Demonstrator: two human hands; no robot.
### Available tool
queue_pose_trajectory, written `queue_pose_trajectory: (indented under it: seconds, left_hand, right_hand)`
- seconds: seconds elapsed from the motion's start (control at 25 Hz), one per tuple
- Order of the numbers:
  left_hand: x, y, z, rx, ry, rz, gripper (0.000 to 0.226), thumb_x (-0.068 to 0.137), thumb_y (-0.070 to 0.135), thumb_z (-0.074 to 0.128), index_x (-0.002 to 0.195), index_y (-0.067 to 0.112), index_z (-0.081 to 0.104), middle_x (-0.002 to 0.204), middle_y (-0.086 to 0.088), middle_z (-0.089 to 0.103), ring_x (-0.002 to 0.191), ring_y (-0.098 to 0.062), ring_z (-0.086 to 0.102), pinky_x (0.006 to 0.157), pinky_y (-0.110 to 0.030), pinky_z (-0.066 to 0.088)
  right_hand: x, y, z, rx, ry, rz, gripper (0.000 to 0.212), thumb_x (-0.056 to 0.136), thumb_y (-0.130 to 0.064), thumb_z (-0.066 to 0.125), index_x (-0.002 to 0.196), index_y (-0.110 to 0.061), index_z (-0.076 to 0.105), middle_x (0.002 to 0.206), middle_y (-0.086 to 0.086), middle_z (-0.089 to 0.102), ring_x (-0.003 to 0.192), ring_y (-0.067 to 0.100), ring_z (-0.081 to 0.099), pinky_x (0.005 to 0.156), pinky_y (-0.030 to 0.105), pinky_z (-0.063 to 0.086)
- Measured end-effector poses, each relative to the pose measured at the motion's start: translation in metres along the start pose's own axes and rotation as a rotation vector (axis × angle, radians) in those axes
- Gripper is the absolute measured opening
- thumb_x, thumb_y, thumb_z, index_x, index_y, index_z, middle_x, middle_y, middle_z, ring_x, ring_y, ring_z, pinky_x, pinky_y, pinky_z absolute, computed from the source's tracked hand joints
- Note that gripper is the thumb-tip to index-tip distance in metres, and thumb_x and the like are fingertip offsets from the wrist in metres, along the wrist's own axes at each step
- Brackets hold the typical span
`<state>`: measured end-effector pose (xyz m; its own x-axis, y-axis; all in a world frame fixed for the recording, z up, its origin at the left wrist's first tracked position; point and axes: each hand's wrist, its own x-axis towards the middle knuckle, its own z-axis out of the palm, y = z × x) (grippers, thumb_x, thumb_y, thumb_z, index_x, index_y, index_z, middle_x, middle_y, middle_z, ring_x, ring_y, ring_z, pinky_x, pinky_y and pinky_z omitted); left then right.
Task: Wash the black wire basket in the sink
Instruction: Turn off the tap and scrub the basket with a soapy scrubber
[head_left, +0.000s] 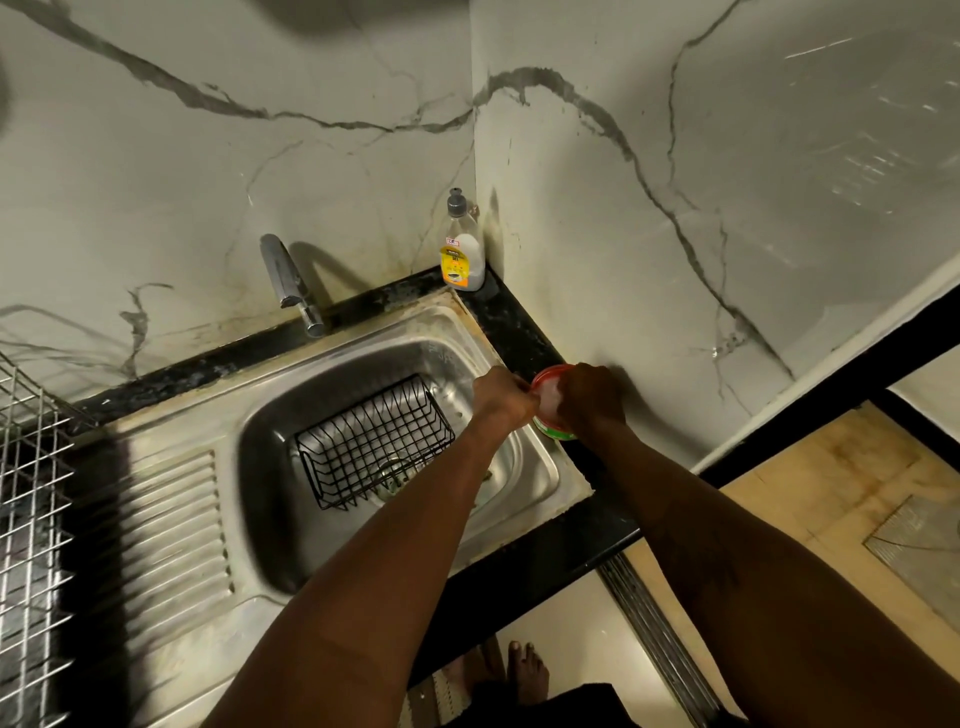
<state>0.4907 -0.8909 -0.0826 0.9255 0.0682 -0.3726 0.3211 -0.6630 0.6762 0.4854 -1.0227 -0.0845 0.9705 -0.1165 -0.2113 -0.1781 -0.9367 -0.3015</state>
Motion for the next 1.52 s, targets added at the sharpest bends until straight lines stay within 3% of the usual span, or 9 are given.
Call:
queue_pose_trajectory:
  seconds: [0.28, 0.48, 0.72, 0.92, 1.04, 1.16, 1.28, 1.4, 1.52]
  left_hand:
    - [0.006, -0.004, -0.020, -0.074, 0.068, -0.012, 0.011, 0.080, 0.011, 0.067, 0.077, 0.008, 0.078, 0.068, -0.011, 0.074, 0.070, -0.026, 0.075, 0.070, -0.041, 0.064]
    - [-0.002, -0.021, -0.049, -0.086, 0.161, -0.071, 0.018, 0.081, 0.012, 0.062, 0.081, 0.005, 0.079, 0.067, -0.012, 0.074, 0.065, -0.026, 0.074, 0.063, -0.040, 0.064]
    - [-0.014, -0.085, -0.103, -0.146, 0.331, -0.211, 0.017, 0.088, 0.023, 0.068, 0.084, 0.011, 0.079, 0.078, -0.007, 0.076, 0.076, -0.022, 0.074, 0.079, -0.036, 0.063]
    - [-0.026, -0.159, -0.147, -0.223, 0.449, -0.401, 0.014, 0.089, 0.018, 0.067, 0.077, 0.011, 0.072, 0.073, -0.002, 0.072, 0.070, -0.015, 0.071, 0.071, -0.033, 0.063]
    - [-0.027, -0.198, -0.169, -0.205, 0.499, -0.500, 0.016, 0.090, 0.021, 0.065, 0.080, 0.011, 0.070, 0.072, -0.002, 0.069, 0.064, -0.012, 0.064, 0.056, -0.020, 0.048]
    - [-0.021, -0.225, -0.179, -0.155, 0.492, -0.509, 0.018, 0.089, 0.021, 0.063, 0.079, 0.009, 0.072, 0.065, 0.000, 0.063, 0.065, -0.014, 0.063, 0.061, -0.023, 0.042]
    - [-0.010, -0.249, -0.178, -0.163, 0.472, -0.487, 0.021, 0.089, 0.021, 0.068, 0.069, 0.015, 0.068, 0.065, 0.002, 0.062, 0.069, -0.015, 0.064, 0.068, -0.028, 0.051]
    - [0.002, -0.272, -0.165, -0.116, 0.514, -0.478, 0.015, 0.090, 0.021, 0.065, 0.085, 0.008, 0.071, 0.080, -0.007, 0.070, 0.083, -0.027, 0.070, 0.069, -0.030, 0.053]
    - [0.023, -0.294, -0.147, -0.133, 0.424, -0.533, 0.028, 0.092, 0.026, 0.062, 0.101, 0.001, 0.071, 0.097, -0.012, 0.073, 0.089, -0.032, 0.070, 0.075, -0.028, 0.053]
  right_hand:
    - [-0.005, -0.038, -0.013, 0.229, 0.086, 0.013, 0.021, 0.087, -0.023, 0.063, 0.106, -0.025, 0.071, 0.116, 0.007, 0.068, 0.107, 0.030, 0.065, 0.092, 0.038, 0.055]
    - [0.000, -0.076, -0.018, 0.367, 0.145, -0.144, 0.021, 0.082, -0.009, 0.069, 0.099, -0.019, 0.077, 0.109, 0.002, 0.075, 0.106, 0.023, 0.066, 0.089, 0.024, 0.047]
    - [-0.007, -0.126, 0.018, 0.559, 0.100, -0.289, 0.013, 0.076, -0.011, 0.078, 0.089, -0.015, 0.079, 0.088, 0.002, 0.078, 0.081, 0.015, 0.073, 0.085, 0.036, 0.059]
    - [-0.012, -0.169, 0.053, 0.736, -0.053, -0.161, 0.017, 0.078, -0.017, 0.082, 0.095, -0.018, 0.078, 0.088, -0.005, 0.076, 0.072, -0.003, 0.065, 0.069, 0.001, 0.047]
    - [-0.006, -0.194, 0.083, 0.881, -0.179, -0.071, 0.020, 0.080, -0.021, 0.082, 0.099, -0.020, 0.077, 0.090, -0.003, 0.077, 0.085, 0.013, 0.074, 0.081, 0.023, 0.060]
    - [0.003, -0.216, 0.119, 0.956, -0.281, -0.041, 0.029, 0.083, -0.006, 0.074, 0.110, -0.014, 0.075, 0.093, 0.002, 0.077, 0.095, 0.024, 0.075, 0.089, 0.041, 0.061]
    - [0.011, -0.234, 0.152, 0.915, -0.292, -0.061, 0.036, 0.086, -0.003, 0.071, 0.120, -0.015, 0.072, 0.105, -0.001, 0.076, 0.095, 0.012, 0.072, 0.091, 0.036, 0.059]
    - [0.021, -0.246, 0.181, 0.816, -0.273, -0.116, 0.038, 0.093, -0.004, 0.067, 0.131, -0.012, 0.065, 0.118, -0.007, 0.067, 0.103, 0.006, 0.065, 0.079, 0.007, 0.052]
    - [0.036, -0.247, 0.214, 0.742, -0.198, -0.171, 0.039, 0.095, -0.003, 0.062, 0.134, -0.010, 0.063, 0.127, 0.003, 0.067, 0.111, 0.010, 0.064, 0.087, 0.012, 0.054]
